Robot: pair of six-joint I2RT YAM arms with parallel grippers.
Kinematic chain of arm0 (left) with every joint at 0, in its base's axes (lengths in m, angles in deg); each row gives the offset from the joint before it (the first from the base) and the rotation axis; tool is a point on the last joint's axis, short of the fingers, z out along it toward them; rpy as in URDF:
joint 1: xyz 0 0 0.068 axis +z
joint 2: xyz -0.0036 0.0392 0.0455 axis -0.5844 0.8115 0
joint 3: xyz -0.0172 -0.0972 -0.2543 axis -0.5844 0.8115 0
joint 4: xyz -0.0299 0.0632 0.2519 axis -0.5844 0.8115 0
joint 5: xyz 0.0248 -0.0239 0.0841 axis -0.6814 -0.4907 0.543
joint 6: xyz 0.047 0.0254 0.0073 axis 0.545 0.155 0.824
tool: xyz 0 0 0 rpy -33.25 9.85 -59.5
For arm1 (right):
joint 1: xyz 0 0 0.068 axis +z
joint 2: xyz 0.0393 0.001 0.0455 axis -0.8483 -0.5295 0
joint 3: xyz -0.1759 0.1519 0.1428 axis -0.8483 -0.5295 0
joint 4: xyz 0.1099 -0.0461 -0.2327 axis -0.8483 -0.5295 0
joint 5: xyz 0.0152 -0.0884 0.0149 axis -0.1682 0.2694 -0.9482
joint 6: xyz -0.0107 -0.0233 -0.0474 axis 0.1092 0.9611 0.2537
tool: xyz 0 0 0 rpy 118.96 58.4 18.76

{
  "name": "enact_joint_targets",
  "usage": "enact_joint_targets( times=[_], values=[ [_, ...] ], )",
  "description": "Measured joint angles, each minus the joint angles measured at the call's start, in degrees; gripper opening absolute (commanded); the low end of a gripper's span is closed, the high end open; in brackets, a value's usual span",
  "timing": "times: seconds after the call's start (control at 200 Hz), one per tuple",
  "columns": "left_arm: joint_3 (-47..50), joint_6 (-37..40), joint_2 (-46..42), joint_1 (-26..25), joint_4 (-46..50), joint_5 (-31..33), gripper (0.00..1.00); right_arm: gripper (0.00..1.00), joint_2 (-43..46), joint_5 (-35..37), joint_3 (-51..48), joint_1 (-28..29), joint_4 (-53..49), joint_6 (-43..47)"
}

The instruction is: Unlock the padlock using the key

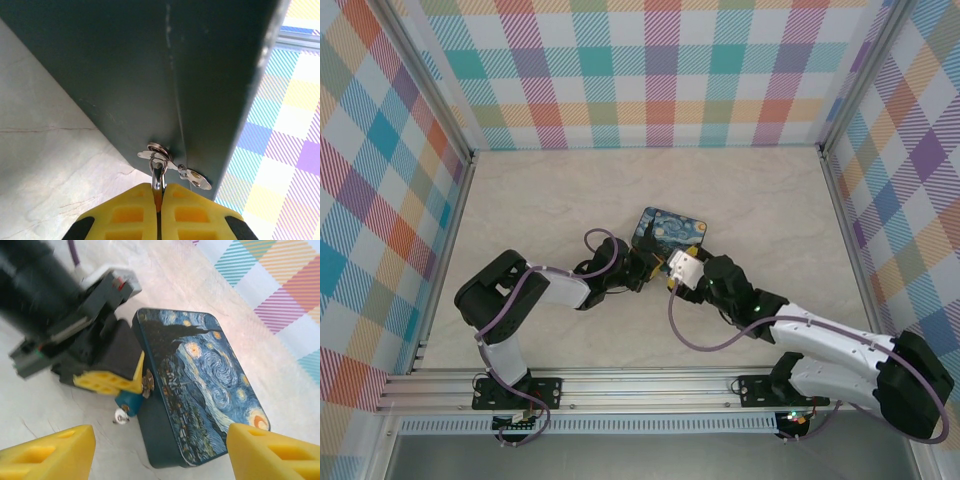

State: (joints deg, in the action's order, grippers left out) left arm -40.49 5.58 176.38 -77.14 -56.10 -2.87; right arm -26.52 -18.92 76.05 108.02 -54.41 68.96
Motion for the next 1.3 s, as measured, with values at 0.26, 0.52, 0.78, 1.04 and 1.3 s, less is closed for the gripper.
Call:
enact_joint_targets(
  times=[0.26, 0.52, 0.78, 1.04, 1.3],
  values=[
    [-0.7, -1.2, -0.1, 0.0, 1.0, -0.6, 0.0, 0.71, -6.6, 3.0, -2.3, 2.7, 1.2, 10.7],
    [-0.9, -1.4, -0.5, 0.0, 1.3, -1.0, 0.0, 0.56, -14.6, 5.1, -2.3, 3.8, 6.4, 14.9],
    [-0.9, -1.5, -1.2, 0.0, 2.3, -1.2, 0.0, 0.43, -18.3, 5.4, -2.1, 3.5, 11.8, 15.1],
    [-0.9, -1.5, -1.6, 0.0, 2.3, -1.4, 0.0, 0.34, -18.5, 5.3, -1.1, 2.1, 14.0, 14.7],
    [-0.9, -1.9, -1.6, 0.0, 2.3, -1.4, 0.0, 0.2, -19.1, 5.1, -0.9, 1.3, 15.7, 13.9]
  ],
)
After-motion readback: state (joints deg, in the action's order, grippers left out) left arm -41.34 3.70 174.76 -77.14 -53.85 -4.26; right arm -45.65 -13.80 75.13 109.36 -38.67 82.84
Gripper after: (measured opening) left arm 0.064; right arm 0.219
